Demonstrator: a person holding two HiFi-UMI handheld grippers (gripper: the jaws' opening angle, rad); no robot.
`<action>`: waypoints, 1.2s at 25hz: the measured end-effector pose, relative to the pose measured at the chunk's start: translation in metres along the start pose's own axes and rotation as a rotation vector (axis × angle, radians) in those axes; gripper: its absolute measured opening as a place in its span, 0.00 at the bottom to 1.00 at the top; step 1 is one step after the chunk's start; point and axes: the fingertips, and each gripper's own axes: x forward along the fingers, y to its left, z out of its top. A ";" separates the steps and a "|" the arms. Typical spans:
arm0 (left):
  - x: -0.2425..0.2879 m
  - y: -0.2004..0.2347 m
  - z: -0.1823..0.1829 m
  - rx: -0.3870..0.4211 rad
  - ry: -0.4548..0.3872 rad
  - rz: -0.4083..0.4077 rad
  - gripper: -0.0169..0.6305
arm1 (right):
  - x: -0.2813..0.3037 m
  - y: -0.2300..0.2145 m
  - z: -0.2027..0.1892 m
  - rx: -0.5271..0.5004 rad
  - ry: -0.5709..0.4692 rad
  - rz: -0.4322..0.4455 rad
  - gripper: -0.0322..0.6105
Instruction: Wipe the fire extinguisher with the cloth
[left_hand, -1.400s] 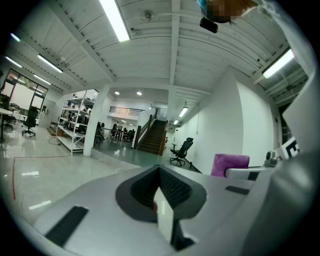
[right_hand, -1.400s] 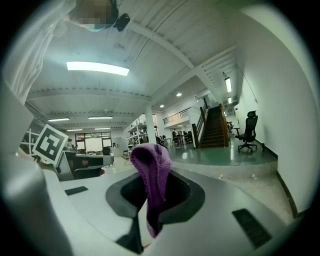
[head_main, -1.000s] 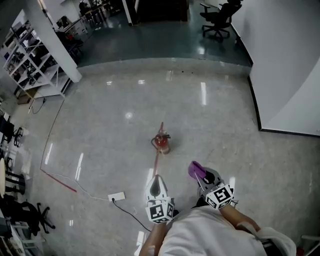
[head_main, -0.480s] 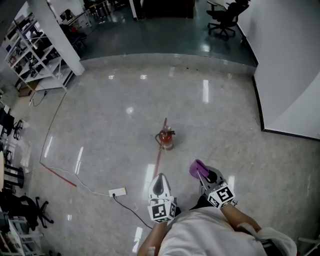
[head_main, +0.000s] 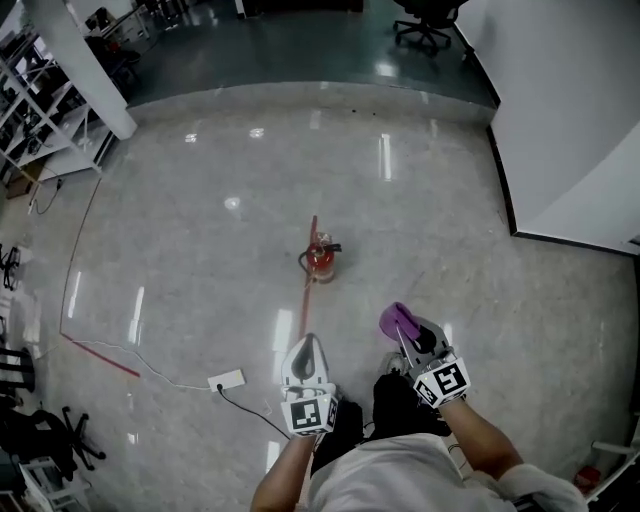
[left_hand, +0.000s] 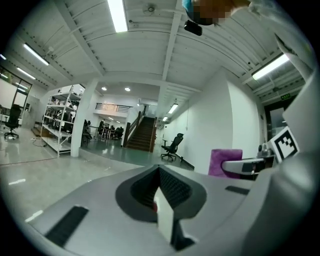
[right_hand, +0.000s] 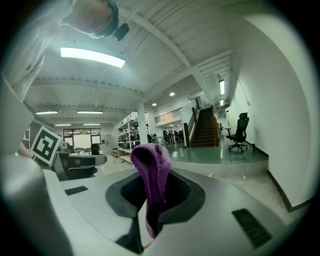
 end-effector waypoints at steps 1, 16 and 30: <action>0.007 0.002 -0.003 0.004 -0.003 -0.005 0.03 | 0.007 -0.002 -0.004 -0.002 0.009 0.004 0.14; 0.151 0.024 -0.172 0.004 0.034 -0.035 0.04 | 0.139 -0.083 -0.169 0.045 0.049 -0.015 0.14; 0.259 0.121 -0.445 0.102 0.067 -0.259 0.04 | 0.256 -0.128 -0.491 0.062 0.136 -0.132 0.14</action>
